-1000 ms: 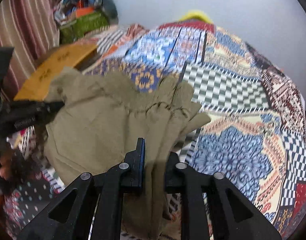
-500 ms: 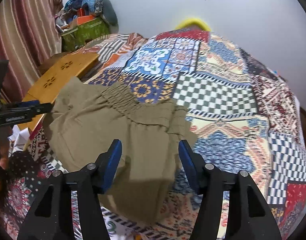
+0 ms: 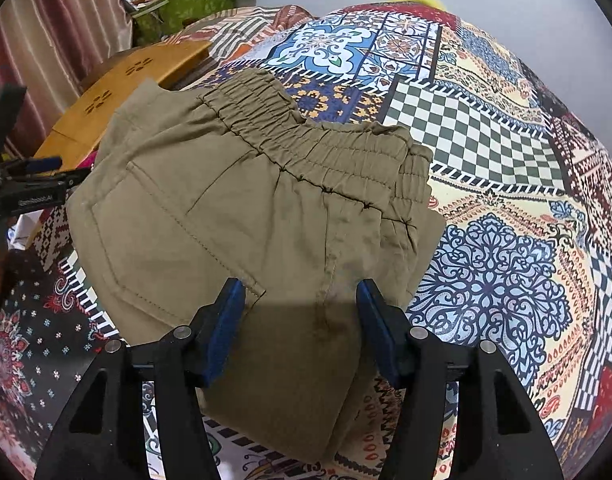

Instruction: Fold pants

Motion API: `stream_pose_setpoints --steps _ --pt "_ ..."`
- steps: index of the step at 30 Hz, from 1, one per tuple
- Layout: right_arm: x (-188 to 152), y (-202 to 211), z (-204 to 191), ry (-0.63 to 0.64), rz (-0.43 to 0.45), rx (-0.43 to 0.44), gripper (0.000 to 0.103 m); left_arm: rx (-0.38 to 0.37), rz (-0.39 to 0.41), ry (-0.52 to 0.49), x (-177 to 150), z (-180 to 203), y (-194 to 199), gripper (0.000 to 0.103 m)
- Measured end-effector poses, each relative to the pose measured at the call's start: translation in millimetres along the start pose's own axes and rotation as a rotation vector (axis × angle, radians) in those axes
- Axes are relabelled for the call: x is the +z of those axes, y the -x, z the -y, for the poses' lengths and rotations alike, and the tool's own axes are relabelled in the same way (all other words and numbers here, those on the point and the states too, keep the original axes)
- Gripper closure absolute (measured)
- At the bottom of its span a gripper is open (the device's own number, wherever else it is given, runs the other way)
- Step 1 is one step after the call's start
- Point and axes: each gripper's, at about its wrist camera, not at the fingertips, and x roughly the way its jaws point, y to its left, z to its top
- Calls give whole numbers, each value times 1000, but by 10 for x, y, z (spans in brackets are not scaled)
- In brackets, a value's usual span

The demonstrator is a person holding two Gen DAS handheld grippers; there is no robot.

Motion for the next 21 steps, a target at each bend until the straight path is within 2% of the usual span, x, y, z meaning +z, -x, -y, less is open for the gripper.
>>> stream_pose_setpoints --steps 2,5,9,12,15,21 --pt "-8 21 -21 3 8 -7 48 -55 -10 30 -40 -87 24 48" --pt "-4 114 -30 -5 30 3 48 -86 62 30 -85 -89 271 48" --pt "19 455 27 -51 93 42 48 -151 134 44 -102 -26 674 48" --pt "36 878 71 -67 173 42 48 -216 215 38 -124 76 1141 47" --pt "3 1347 105 -85 267 45 48 -256 298 16 -153 192 1629 42" --pt "-149 2211 44 -86 432 26 48 -331 500 -18 -434 373 2806 35"
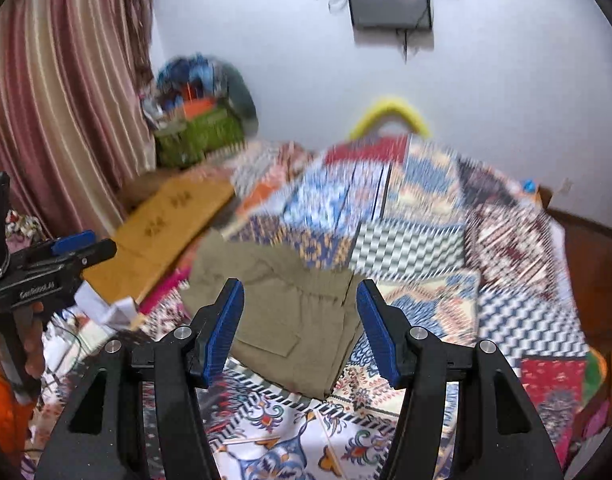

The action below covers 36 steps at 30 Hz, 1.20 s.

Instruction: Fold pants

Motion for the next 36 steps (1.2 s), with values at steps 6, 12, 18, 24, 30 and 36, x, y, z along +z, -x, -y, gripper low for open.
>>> stream_pose_setpoints --steps 6,12,18,24,30,36 --pt "45 883 -247 31 165 -1 48 -65 170 -49 63 445 1060 33" --pt "-59 1710 -484 56 310 20 48 -96 334 -73 -55 734 2031 25" --pt "-268 2281 -657 84 415 11 46 -88 426 -47 -298 877 2658 20" --pt "-466 2531 -795 94 481 -16 30 -53 475 -53 -592 1001 2959 12" --pt "-530 2476 -860 83 469 -17 18 -30 507 -51 -747 998 3121 0" --pt "-605 2500 -930 91 476 -45 1 -45 502 -29 -839 970 3188 0"
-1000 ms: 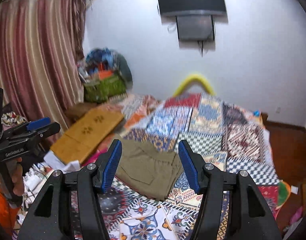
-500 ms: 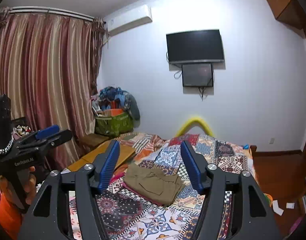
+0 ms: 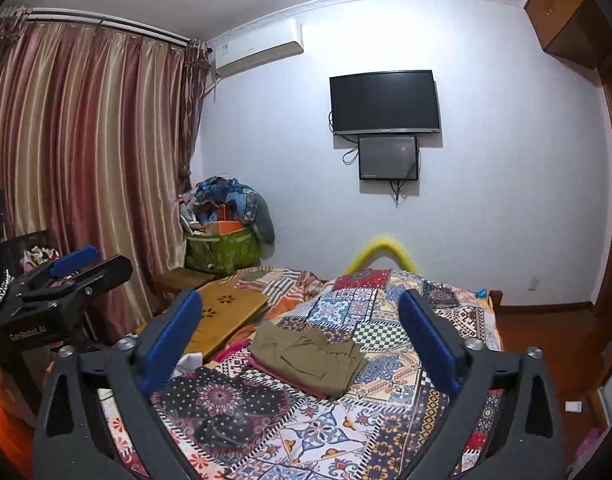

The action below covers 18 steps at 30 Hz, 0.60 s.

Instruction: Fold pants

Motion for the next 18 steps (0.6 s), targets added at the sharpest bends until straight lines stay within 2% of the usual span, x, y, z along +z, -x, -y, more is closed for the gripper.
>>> stream_pose_setpoints --steps 18 --pt "-69 158 -33 5 -4 -12 0 2 -11 4 -73 -20 42 0"
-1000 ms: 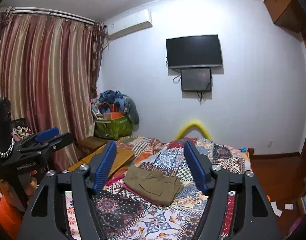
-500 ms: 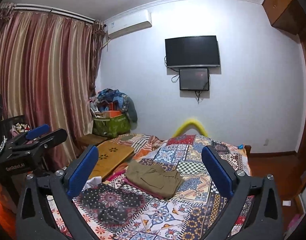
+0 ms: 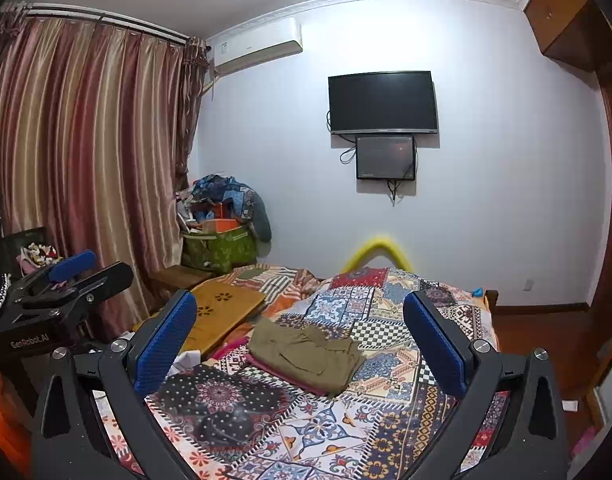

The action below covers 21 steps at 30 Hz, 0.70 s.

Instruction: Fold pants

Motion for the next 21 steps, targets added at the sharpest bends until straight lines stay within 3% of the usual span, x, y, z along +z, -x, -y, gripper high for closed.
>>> stream_pose_setpoints --steps 21 --pt "-4 70 49 -22 2 0 0 -23 -7 -24 -1 45 -11 0"
